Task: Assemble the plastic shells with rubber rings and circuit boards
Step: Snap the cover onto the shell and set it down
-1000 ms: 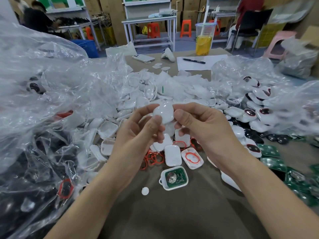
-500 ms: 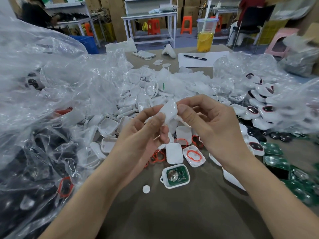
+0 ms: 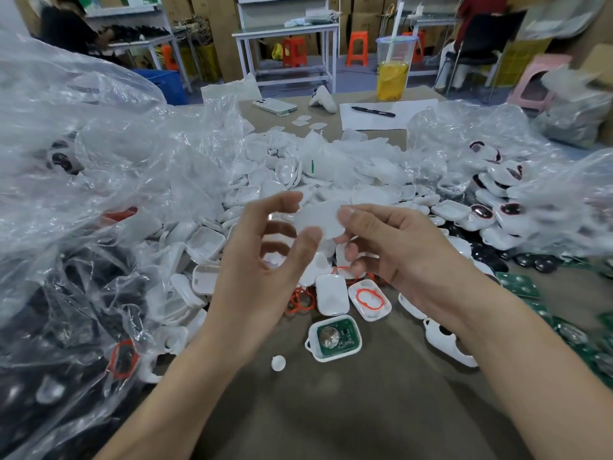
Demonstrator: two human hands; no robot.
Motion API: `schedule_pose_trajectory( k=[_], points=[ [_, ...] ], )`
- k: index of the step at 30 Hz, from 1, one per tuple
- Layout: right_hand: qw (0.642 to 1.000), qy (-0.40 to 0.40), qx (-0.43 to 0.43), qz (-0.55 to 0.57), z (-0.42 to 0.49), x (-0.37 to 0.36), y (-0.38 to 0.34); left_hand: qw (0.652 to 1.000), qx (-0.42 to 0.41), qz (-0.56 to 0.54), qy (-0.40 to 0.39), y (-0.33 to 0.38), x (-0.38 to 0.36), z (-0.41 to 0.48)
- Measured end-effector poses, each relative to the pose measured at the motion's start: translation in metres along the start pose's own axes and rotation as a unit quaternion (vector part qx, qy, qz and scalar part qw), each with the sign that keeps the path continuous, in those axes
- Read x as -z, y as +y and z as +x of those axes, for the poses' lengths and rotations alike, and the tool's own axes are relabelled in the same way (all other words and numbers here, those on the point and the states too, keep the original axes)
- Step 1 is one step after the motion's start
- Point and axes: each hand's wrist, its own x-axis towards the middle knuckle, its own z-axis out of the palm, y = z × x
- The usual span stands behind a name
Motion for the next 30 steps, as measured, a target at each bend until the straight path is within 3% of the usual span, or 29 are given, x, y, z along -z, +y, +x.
schedule_pose_trajectory(
  k=[5, 9, 12, 15, 18, 21, 23, 30],
  points=[
    [1.0, -0.019, -0.007, -0.009, -0.003, 0.001, 0.003, 0.969, -0.171, 0.174, -0.04, -0.003, 0.013, -0.005],
    [0.999, -0.018, -0.022, -0.038, -0.009, -0.002, 0.006, 0.961, -0.183, 0.204, -0.045, -0.002, 0.021, -0.011],
    [0.991, 0.007, 0.026, -0.129, -0.016, 0.001, 0.005, 0.963, -0.165, 0.211, -0.043, -0.001, 0.024, -0.016],
    [0.941, 0.021, 0.112, -0.317, -0.027, 0.016, 0.004, 0.954, -0.138, 0.246, -0.101, -0.005, 0.032, -0.029],
    [0.854, -0.016, 0.17, -0.492, -0.038, 0.032, 0.006, 0.936, -0.126, 0.269, -0.187, -0.007, 0.039, -0.041],
    [0.776, -0.07, 0.195, -0.596, -0.042, 0.037, 0.01, 0.915, -0.143, 0.294, -0.238, -0.005, 0.037, -0.043],
    [0.753, -0.092, 0.209, -0.618, -0.042, 0.035, 0.012, 0.911, -0.145, 0.296, -0.247, -0.003, 0.035, -0.042],
    [0.73, -0.127, 0.177, -0.648, -0.043, 0.032, 0.016, 0.91, -0.137, 0.295, -0.258, -0.003, 0.033, -0.041]
  ],
)
